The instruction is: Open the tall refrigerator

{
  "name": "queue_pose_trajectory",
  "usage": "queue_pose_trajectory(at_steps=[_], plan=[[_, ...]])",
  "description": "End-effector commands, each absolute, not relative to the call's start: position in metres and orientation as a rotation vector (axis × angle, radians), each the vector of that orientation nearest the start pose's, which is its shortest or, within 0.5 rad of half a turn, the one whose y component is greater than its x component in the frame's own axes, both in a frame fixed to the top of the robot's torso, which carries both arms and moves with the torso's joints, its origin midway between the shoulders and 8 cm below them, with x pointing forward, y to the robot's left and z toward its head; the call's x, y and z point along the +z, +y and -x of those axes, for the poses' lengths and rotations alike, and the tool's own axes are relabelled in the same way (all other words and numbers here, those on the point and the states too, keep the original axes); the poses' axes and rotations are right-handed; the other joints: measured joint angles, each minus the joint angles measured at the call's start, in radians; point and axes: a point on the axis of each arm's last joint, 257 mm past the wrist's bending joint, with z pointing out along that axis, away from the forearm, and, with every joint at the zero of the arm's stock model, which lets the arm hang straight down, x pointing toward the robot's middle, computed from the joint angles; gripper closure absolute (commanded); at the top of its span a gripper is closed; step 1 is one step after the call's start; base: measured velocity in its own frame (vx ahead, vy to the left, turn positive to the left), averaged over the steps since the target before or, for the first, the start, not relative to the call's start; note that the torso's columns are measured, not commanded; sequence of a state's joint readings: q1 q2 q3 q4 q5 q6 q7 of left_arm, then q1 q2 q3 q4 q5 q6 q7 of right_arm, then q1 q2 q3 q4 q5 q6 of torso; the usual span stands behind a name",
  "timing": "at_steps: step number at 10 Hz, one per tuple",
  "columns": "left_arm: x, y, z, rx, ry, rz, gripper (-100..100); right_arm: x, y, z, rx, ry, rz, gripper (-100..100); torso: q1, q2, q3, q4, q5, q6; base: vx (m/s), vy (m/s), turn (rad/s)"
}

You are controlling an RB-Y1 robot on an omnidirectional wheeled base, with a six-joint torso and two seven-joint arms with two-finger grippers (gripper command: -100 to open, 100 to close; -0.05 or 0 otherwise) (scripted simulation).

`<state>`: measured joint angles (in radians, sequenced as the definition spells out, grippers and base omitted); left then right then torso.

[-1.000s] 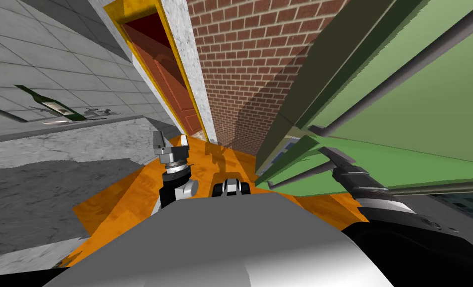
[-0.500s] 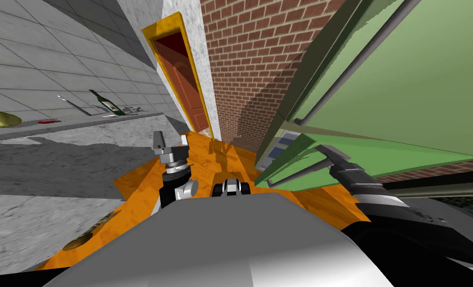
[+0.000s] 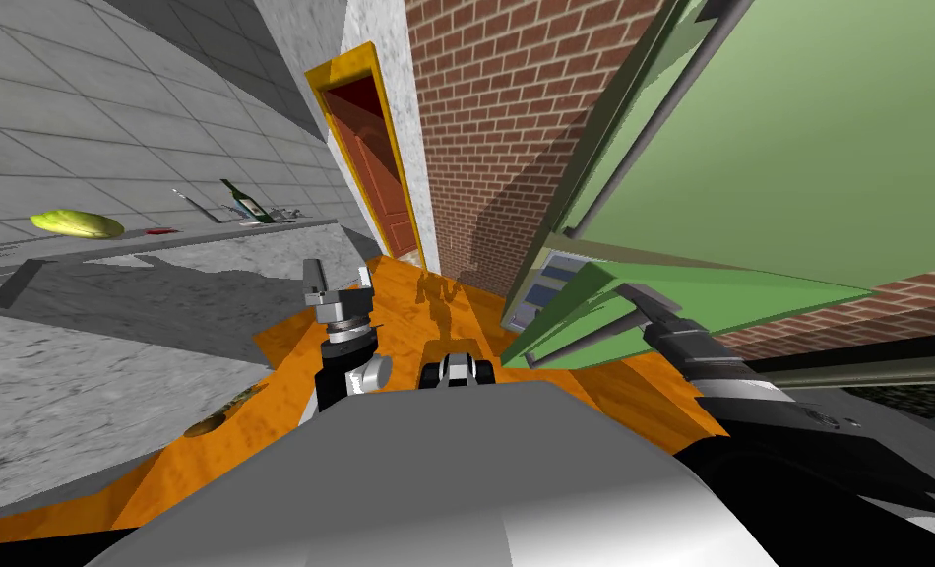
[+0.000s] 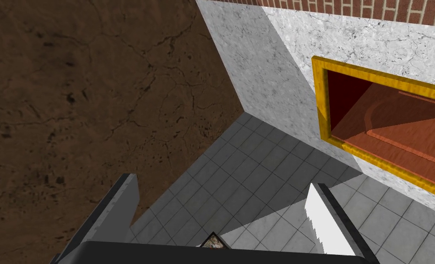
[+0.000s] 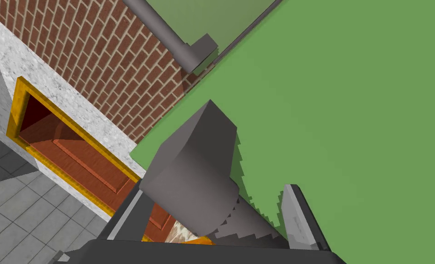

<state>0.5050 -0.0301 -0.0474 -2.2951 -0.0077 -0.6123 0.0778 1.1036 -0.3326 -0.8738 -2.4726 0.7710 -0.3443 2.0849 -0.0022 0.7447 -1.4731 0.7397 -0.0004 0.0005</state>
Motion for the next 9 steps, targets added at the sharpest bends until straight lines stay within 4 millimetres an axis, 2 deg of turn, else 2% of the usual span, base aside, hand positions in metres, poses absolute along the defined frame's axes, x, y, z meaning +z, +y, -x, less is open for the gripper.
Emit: queue_pose_trajectory(at_steps=[1,5,6,7,9], plan=[[0.050,0.263,-0.322,-1.441,0.485,0.605,0,-0.004,-0.454,-0.236,-1.885,0.787,1.694,100,-0.003,0.003,0.004,0.002,-0.002,0.002,-0.213,-0.144,0.025],[0.050,0.263,-0.322,-1.441,0.485,0.605,0,-0.003,-0.414,-0.249,-1.790,0.669,1.695,100,-0.009,-0.002,-0.003,0.003,0.000,0.003,-0.274,-0.167,0.041],[0.050,0.263,-0.322,-1.441,0.485,0.605,0,-0.003,-0.404,-0.251,-1.766,0.640,1.694,100,-0.008,-0.002,-0.003,0.004,0.001,0.004,-0.333,-0.185,0.046],[0.050,0.263,-0.322,-1.441,0.485,0.605,0,-0.003,-0.404,-0.251,-1.766,0.640,1.694,100,-0.007,-0.001,-0.002,0.003,0.000,0.004,-0.227,-0.130,0.017],[0.050,0.263,-0.322,-1.441,0.485,0.605,0,-0.003,-0.384,-0.254,-1.719,0.582,1.692,100,-0.001,-0.010,-0.009,0.000,0.001,0.003,-0.230,-0.134,0.028]])
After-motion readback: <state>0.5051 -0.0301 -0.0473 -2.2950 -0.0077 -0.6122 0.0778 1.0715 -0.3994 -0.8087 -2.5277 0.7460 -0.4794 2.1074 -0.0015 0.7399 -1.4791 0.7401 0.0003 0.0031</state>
